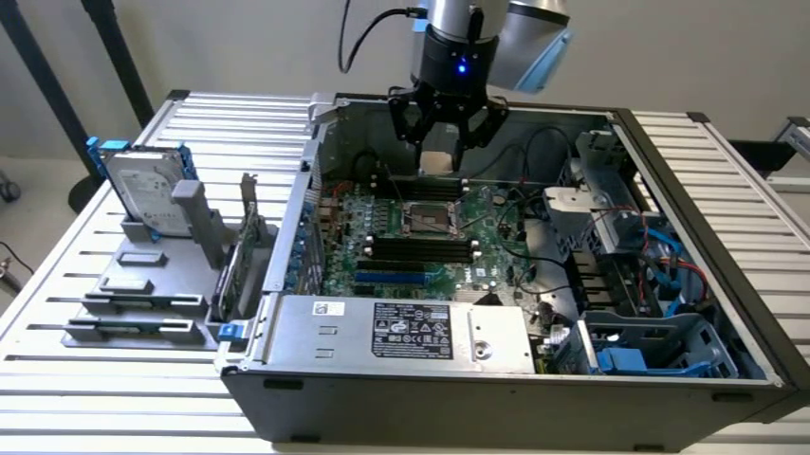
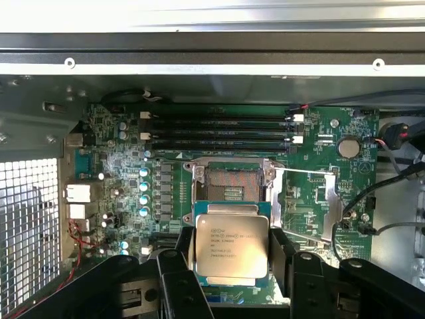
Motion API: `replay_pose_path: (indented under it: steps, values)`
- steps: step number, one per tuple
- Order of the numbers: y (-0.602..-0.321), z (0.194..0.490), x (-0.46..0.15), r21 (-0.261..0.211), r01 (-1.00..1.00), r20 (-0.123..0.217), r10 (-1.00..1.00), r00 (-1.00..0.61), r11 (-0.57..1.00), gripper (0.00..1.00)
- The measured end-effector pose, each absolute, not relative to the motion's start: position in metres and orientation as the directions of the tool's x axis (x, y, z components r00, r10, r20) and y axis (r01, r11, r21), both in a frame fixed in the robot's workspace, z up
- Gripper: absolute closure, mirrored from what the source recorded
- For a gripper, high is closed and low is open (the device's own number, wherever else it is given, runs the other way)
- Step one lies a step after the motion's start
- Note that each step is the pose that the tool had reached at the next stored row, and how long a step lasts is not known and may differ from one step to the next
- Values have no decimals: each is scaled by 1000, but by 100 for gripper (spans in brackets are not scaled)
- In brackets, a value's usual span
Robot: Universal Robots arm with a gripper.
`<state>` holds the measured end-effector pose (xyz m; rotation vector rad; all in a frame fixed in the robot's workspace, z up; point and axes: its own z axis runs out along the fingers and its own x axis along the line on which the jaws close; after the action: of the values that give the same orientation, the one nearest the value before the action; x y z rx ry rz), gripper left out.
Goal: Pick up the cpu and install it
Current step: 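Place the cpu into insertion slot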
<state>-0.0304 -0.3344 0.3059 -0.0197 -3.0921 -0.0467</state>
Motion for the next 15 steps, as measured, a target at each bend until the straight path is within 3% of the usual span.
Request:
replay_pose_path:
  steps: [15]
  values:
    - [-334,302,-31,30,107,49,105,-993,994,45]
